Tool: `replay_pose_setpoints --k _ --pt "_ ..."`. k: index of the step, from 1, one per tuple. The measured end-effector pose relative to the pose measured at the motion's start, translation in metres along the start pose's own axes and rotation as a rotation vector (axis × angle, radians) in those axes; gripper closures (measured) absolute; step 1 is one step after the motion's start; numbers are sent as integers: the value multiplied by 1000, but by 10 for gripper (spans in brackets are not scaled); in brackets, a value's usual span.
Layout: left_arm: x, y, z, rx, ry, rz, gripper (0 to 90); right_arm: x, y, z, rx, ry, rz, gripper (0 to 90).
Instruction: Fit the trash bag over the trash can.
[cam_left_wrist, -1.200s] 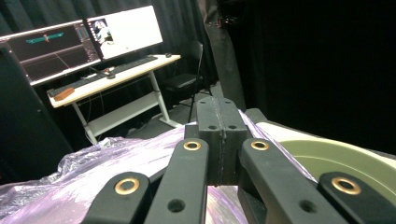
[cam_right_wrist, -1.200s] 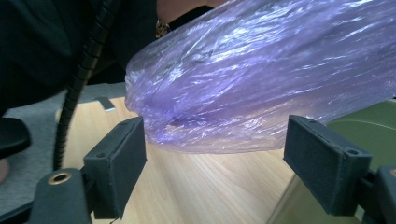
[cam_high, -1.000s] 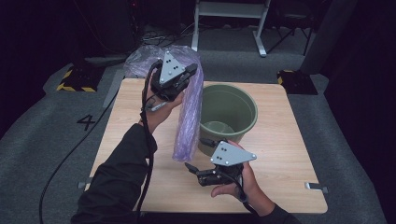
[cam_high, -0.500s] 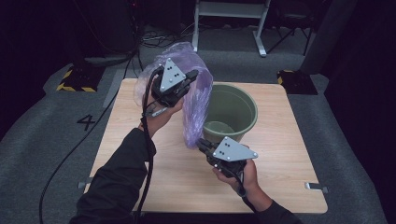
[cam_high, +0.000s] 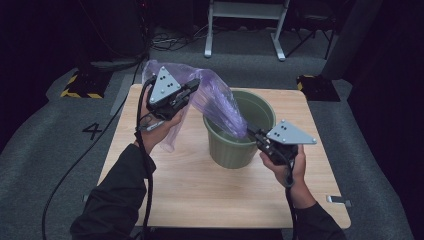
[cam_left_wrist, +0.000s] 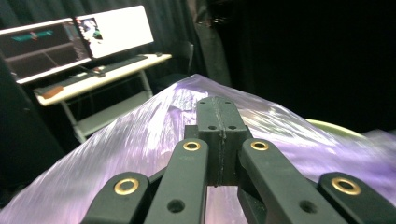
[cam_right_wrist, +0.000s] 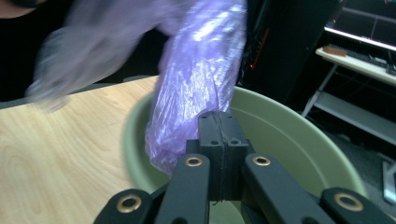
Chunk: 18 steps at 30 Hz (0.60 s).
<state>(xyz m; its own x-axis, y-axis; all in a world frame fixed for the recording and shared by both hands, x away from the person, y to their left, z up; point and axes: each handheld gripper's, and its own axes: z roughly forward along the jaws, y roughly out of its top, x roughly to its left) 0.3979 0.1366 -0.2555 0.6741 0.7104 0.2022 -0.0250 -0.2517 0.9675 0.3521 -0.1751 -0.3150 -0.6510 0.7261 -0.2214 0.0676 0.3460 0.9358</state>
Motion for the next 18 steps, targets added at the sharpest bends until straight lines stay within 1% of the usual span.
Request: replay_pose_setpoints --k 2,4,5,8,10,12,14,15,16,18 --pt "-3 -3 -4 11 -21 7 899 -10 -1 2 14 -26 3 900" --pt "-6 -6 -8 21 -46 13 891 -20 -3 7 28 -33 16 900" --pt "-9 -7 -11 23 -52 24 886 -24 -4 10 42 -43 18 900" --pt "-16 -13 -15 43 -88 45 877 -33 -8 20 75 -46 22 900" --pt "-22 -18 -16 61 -100 63 877 -37 -10 25 94 -43 27 900" --pt "-26 -22 -14 74 -121 69 883 -40 -11 30 115 -47 24 900" --pt "-31 -25 -10 98 -136 89 893 -43 -11 34 132 -50 20 900" --pt "-34 -26 -7 106 -140 96 896 -45 -12 36 141 -52 24 886" --pt "-36 -27 -3 113 -145 101 897 -46 -12 38 153 -53 27 846" --pt "-41 -28 3 115 -150 105 899 -47 -12 42 183 -48 21 795"
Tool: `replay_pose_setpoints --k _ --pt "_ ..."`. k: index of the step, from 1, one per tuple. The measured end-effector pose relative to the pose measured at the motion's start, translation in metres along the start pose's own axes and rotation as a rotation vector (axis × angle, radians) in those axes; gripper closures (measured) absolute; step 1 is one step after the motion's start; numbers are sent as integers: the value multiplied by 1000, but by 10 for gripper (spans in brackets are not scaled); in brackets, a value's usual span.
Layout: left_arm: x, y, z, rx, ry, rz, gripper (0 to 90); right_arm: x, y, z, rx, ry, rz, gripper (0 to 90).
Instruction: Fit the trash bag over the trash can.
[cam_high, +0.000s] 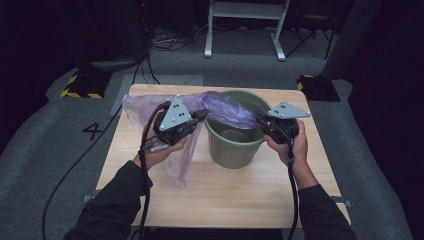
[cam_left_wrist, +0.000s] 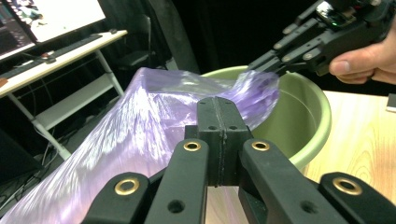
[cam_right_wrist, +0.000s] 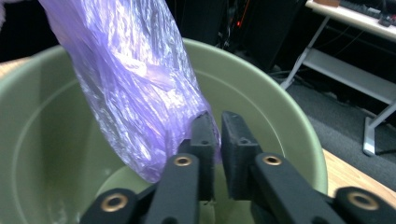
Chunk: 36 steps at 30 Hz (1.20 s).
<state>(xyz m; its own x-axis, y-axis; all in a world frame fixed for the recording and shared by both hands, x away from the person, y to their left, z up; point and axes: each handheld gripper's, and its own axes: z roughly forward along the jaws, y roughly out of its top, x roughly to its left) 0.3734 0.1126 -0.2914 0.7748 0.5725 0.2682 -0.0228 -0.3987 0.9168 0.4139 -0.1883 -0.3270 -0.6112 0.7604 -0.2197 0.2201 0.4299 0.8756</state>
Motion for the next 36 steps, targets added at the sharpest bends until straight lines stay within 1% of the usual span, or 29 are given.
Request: replay_pose_setpoints --k 2,3,4,6,8,9,10,11,12,14,15,16,17,19,20,23,25,26,29,31,33,34,36 --pt "-3 0 6 1 -7 4 899 -1 0 2 12 14 7 768" --pt "-4 0 8 -1 -12 6 900 -2 0 2 17 22 15 743" --pt "-6 0 10 -3 -16 5 900 -3 0 2 25 19 18 698" --pt "-8 0 13 -3 -30 12 900 -4 2 2 56 -12 14 585" --pt "-10 -1 15 5 -39 17 900 -8 5 1 90 -40 -2 533" --pt "-11 -2 16 9 -44 17 900 -10 5 0 92 -59 -1 503" --pt "-12 -3 17 11 -47 14 900 -12 6 -1 101 -78 -7 483" --pt "-12 -4 17 12 -51 17 900 -13 6 -1 112 -104 -22 473" --pt "-13 -4 18 16 -52 20 900 -14 6 -1 119 -121 -25 457" --pt "-14 -6 18 13 -56 15 900 -16 7 3 145 -129 -33 445" --pt "-14 -6 18 14 -51 18 900 -16 7 5 158 -137 -43 438" --pt "-13 -7 18 12 -43 20 900 -15 7 9 171 -153 -60 434" --pt "-12 -7 17 12 -34 18 900 -14 7 13 190 -153 -83 433" --pt "-8 -10 16 12 -14 7 900 -13 8 18 199 -130 -89 430" --pt "-5 -11 16 13 -3 -5 900 -14 8 18 184 -106 -89 417" --pt "6 -17 13 20 19 -35 900 -19 7 18 148 -42 -56 399" --pt "11 -20 11 20 33 -46 900 -22 5 17 140 -4 -50 368" --pt "12 -21 10 20 38 -50 900 -24 4 16 138 4 -51 357" --pt "15 -23 10 22 50 -54 900 -32 2 11 111 46 -16 326" --pt "16 -24 11 27 58 -59 900 -37 0 6 92 87 8 310" --pt "17 -25 11 30 65 -54 900 -41 -3 1 85 93 8 300" --pt "17 -26 11 27 75 -53 900 -42 -5 0 85 93 5 299" --pt "18 -26 11 14 72 -53 900 -44 -8 -4 89 85 -5 299"
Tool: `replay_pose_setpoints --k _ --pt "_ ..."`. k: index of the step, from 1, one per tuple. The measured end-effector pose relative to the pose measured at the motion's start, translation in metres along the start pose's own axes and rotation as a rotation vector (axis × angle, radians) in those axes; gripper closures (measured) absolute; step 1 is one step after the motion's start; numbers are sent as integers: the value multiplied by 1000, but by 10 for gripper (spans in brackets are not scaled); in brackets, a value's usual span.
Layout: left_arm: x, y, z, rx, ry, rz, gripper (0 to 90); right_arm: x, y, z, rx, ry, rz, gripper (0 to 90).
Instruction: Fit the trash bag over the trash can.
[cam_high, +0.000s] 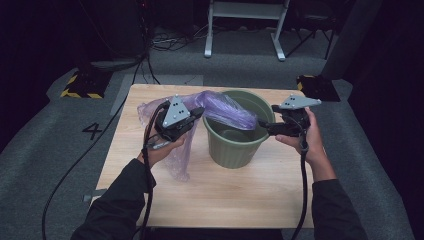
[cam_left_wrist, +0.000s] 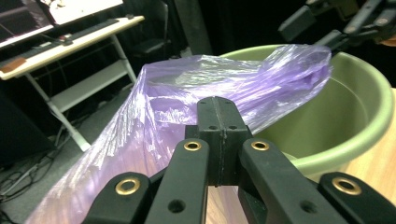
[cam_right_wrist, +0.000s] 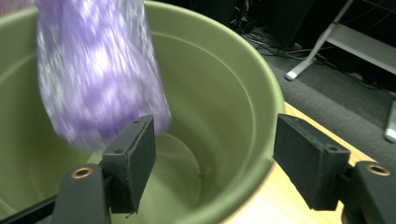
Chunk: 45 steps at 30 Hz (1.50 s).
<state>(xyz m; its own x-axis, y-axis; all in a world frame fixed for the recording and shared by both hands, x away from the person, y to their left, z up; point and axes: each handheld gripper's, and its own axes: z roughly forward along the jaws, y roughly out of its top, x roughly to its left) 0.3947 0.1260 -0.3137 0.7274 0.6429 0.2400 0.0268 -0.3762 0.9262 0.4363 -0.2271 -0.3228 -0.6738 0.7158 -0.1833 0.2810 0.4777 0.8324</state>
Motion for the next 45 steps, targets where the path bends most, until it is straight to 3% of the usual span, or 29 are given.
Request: replay_pose_setpoints --k 7,12,15,19,21,24,28,34,38,41,43,44,45 --pt "-9 3 0 -11 -35 26 900 -5 -6 -14 -44 22 26 320" --pt "-14 5 1 -14 -52 34 900 10 8 -26 -99 51 -17 347" --pt "-16 7 2 -14 -60 34 900 23 20 -28 -130 95 -36 350" --pt "-20 10 3 -17 -75 45 900 46 35 -15 -92 138 -110 343" --pt "-22 11 5 -11 -89 56 900 56 41 -5 -65 139 -146 339" --pt "-25 11 7 -5 -97 69 900 63 47 5 -39 112 -148 347" --pt "-24 11 6 -13 -104 59 900 65 49 17 -32 113 -137 475" --pt "-27 13 3 -16 -118 59 900 65 48 25 -30 128 -126 789" --pt "-28 13 2 -14 -124 62 900 65 46 25 -39 122 -124 898" --pt "-29 12 2 -12 -128 59 900 63 45 24 -41 122 -121 880" --pt "-30 13 3 -9 -135 62 900 63 45 22 -52 143 -136 690" --pt "-30 13 4 -7 -136 66 900 65 47 22 -53 144 -148 569" --pt "-31 13 4 -6 -139 64 900 68 49 21 -48 132 -161 505"
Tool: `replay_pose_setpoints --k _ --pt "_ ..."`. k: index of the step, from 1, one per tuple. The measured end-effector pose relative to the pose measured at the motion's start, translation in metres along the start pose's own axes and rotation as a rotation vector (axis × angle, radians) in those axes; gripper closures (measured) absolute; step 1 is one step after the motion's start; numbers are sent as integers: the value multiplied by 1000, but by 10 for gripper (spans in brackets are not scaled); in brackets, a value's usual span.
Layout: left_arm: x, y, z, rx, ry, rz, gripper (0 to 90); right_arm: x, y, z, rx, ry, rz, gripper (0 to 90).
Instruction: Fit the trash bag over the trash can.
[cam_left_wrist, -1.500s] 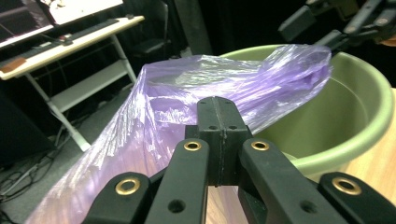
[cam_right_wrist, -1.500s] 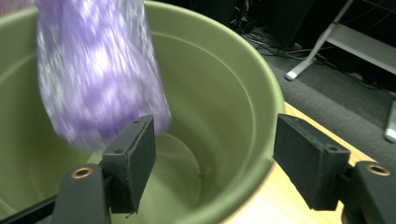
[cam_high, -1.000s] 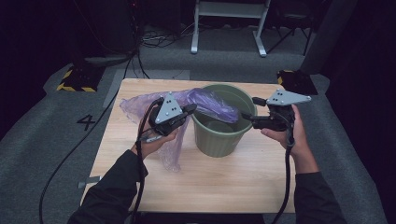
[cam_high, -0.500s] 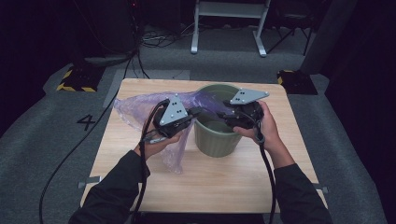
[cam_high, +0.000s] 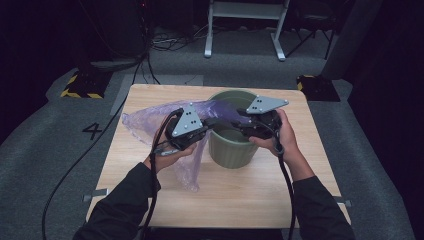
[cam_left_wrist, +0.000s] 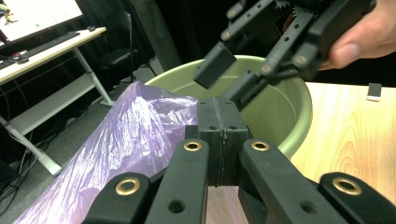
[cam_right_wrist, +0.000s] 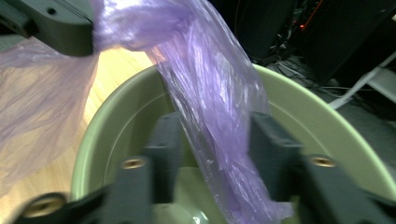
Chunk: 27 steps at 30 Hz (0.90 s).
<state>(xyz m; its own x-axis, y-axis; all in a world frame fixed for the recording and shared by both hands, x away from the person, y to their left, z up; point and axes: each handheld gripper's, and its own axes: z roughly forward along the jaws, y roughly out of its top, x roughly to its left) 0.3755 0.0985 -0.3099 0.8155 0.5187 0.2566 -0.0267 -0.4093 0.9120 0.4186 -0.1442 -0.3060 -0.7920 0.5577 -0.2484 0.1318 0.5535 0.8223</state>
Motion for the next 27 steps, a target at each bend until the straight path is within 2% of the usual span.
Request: replay_pose_setpoints --k 2,5,9,10,13,16,17,22,25,27 --pt "-1 1 1 3 -10 9 900 4 4 1 10 -4 -22 398" --pt "-4 4 1 -1 -26 17 900 9 8 5 23 -36 -32 319" --pt "-7 6 -1 1 -57 28 900 7 12 12 21 -53 -17 306" --pt "-8 6 -1 2 -64 27 900 7 12 13 21 -53 -17 344" --pt "-8 6 -2 3 -74 29 900 8 13 17 12 -21 -51 668" --pt "-7 6 -3 -8 -70 21 900 11 15 21 10 -2 -71 870" --pt "-7 6 -3 -10 -67 23 899 12 15 21 13 -11 -76 900" --pt "-5 3 -8 -17 -53 22 858 7 12 12 8 -20 -65 900" --pt "-3 1 -11 -20 -56 16 864 2 7 6 14 -39 -55 900" --pt "-1 1 -12 -21 -44 7 818 -1 3 5 17 -44 -45 900"
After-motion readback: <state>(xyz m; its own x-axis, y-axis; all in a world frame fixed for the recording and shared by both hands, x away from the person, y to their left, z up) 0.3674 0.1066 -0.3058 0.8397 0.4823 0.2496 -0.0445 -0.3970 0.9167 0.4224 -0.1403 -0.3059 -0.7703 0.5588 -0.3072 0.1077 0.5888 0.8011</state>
